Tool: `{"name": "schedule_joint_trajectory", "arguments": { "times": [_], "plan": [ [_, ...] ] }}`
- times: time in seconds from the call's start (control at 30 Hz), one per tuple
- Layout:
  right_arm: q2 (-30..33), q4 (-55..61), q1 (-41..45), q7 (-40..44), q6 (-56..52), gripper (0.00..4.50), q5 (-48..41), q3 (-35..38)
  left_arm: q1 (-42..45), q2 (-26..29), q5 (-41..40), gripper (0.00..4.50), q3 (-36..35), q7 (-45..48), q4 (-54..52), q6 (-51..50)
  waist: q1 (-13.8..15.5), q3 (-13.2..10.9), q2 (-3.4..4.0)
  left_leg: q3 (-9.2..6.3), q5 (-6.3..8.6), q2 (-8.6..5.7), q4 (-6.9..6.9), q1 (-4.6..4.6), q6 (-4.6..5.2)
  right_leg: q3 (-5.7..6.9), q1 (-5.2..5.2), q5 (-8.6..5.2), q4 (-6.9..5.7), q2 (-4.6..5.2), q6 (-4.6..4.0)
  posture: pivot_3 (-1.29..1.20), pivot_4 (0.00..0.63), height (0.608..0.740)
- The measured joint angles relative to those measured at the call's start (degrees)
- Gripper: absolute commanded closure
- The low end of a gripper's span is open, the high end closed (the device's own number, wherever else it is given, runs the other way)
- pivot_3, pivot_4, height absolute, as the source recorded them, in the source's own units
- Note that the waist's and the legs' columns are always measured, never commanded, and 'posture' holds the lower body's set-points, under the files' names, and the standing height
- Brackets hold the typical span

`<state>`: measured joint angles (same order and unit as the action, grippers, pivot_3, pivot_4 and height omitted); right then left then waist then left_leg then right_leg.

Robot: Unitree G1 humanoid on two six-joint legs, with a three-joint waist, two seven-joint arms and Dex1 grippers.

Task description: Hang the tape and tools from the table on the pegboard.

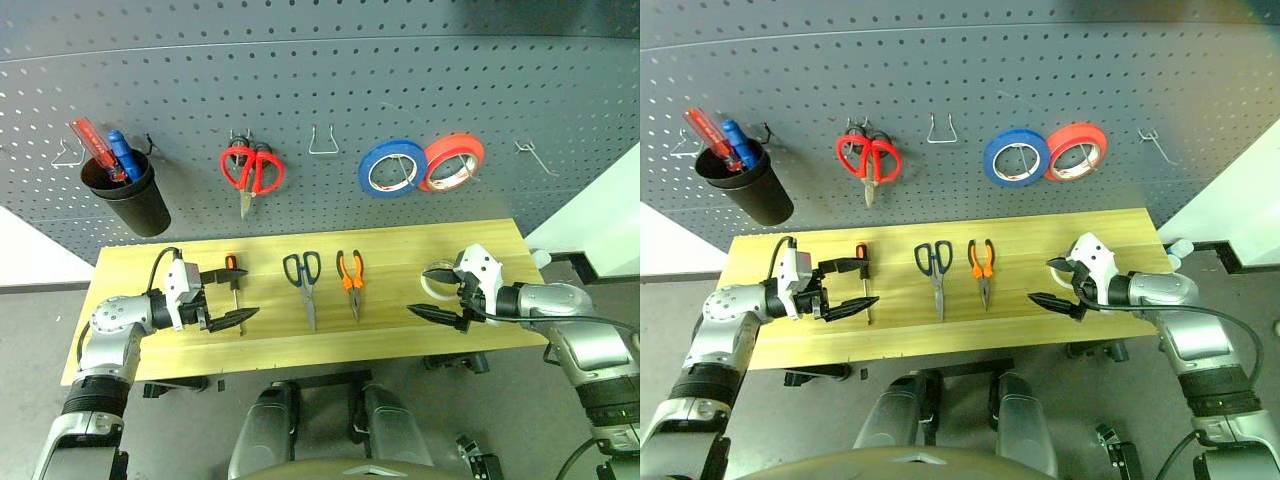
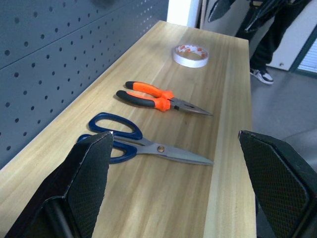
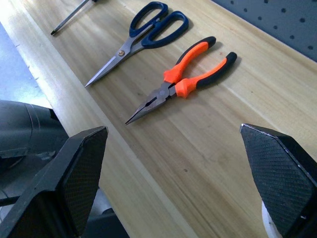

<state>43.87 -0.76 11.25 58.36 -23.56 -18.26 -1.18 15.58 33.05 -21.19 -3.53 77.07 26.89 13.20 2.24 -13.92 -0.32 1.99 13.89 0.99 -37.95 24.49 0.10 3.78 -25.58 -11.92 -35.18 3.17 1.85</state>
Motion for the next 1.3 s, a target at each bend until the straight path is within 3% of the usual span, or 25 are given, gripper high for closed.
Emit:
{"name": "schedule_joint_trajectory", "arguments": {
  "times": [0.5,1.3],
  "plan": [
    [-0.33,-6.58,4.2,0.66,0.93,0.0,1.1,-0.71,-4.23,1.11,-0.82,0.26,-0.37,-0.03,-6.7,-2.32,0.21,0.12,-0.02,0.07,-0.01,-0.02,-0.02,-0.01,0.01,0.01,0.03,0.05,-0.04,-0.1,0.05,0.08,0.148,0.74],
    [2.36,-11.68,4.09,1.08,0.25,0.0,4.08,-0.37,-2.15,0.52,-0.51,0.26,0.73,1.28,-7.31,-2.9,0.11,0.22,-0.06,0.22,-0.01,0.06,-0.17,-0.08,0.02,-0.08,0.05,0.22,-0.15,-0.35,0.25,0.04,0.181,0.74]
  ]
}}
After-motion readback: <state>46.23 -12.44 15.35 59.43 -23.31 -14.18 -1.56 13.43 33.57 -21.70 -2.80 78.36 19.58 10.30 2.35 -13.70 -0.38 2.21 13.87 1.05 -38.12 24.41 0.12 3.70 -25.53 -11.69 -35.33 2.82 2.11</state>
